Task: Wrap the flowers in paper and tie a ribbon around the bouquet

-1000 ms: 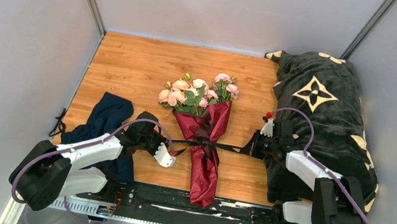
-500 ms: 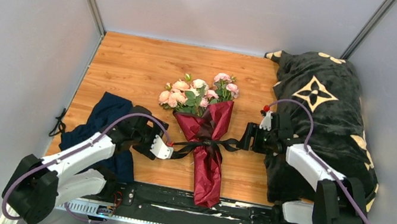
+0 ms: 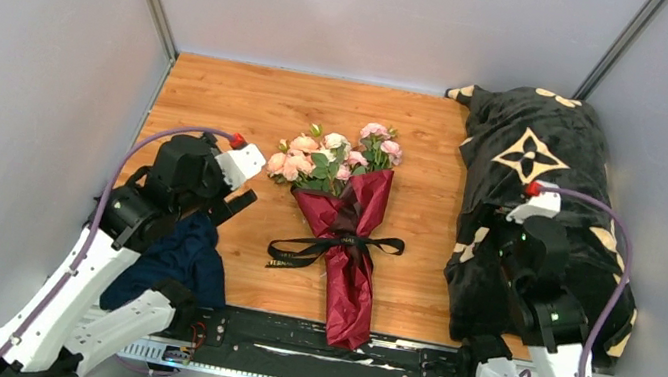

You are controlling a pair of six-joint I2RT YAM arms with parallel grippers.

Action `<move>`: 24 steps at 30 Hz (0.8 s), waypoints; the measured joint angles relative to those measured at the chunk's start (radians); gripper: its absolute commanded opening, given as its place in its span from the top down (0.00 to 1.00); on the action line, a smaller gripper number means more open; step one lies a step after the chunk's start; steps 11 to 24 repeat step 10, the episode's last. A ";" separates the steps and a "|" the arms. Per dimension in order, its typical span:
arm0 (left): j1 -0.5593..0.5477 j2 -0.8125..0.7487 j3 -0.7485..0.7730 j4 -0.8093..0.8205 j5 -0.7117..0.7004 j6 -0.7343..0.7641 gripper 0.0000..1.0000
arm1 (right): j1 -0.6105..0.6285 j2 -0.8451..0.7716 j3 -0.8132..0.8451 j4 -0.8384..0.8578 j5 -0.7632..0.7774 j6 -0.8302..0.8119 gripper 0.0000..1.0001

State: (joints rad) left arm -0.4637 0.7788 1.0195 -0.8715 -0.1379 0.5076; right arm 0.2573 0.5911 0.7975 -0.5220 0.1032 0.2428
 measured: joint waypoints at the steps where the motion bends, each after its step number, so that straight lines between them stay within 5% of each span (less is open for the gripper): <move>1: 0.016 -0.016 -0.007 -0.005 -0.025 -0.032 0.00 | 0.000 -0.027 -0.007 0.001 0.028 0.002 0.09; 10: 0.131 -0.204 -0.334 0.125 -0.182 -0.148 0.00 | 0.000 -0.169 -0.217 0.039 0.272 0.064 0.07; 24: 0.131 -0.204 -0.334 0.125 -0.182 -0.148 0.00 | 0.000 -0.169 -0.217 0.039 0.272 0.064 0.07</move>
